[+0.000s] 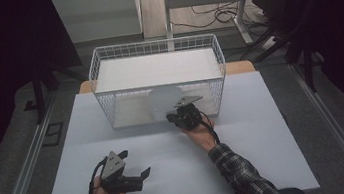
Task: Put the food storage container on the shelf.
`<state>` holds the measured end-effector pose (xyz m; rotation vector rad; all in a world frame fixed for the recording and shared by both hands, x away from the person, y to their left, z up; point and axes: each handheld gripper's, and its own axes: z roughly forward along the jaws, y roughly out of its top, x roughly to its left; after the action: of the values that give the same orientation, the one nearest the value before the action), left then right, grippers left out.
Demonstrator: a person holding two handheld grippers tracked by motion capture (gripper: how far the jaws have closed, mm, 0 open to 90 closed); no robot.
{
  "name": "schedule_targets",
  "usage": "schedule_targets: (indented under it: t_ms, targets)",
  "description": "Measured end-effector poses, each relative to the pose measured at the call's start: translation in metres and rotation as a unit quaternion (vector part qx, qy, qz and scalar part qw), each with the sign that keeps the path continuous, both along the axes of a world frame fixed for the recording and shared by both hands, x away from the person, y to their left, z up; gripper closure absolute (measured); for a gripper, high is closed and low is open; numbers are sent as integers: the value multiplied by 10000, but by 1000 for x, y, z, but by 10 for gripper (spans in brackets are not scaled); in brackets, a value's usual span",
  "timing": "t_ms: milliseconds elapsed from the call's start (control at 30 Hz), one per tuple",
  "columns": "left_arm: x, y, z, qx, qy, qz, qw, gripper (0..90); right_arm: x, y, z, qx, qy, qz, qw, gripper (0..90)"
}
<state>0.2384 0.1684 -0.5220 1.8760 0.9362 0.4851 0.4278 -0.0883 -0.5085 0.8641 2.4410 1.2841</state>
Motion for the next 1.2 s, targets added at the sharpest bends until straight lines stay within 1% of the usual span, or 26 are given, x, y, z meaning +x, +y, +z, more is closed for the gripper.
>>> schedule_targets:
  t_ms: [133,267,467,600,933,1033,1100,1200]
  targets:
    - [1,-1,-2,60,65,-27,10000,27,5,1,0,-19,24,-50,10000,879]
    - [2,-3,-2,28,97,-59,9999,27,9,3,0,-32,43,-76,10000,879]
    - [2,-1,-2,-93,146,-25,9998,25,15,6,1,-79,29,-118,9999,878]
    - [2,-1,-2,-74,114,-24,9999,20,15,6,1,-75,47,-114,9999,861]
    - [2,-1,-3,-91,198,-26,9998,10,7,5,5,-140,14,-70,9999,764]
    - [3,-1,-2,-113,251,-42,9996,8,3,3,6,-143,12,-79,9999,711]
    - [3,-1,-2,-127,281,-41,9995,7,1,2,7,-128,58,-41,9999,668]
    - [3,-1,-3,-139,312,-50,9994,8,-4,1,10,-144,94,20,9999,576]
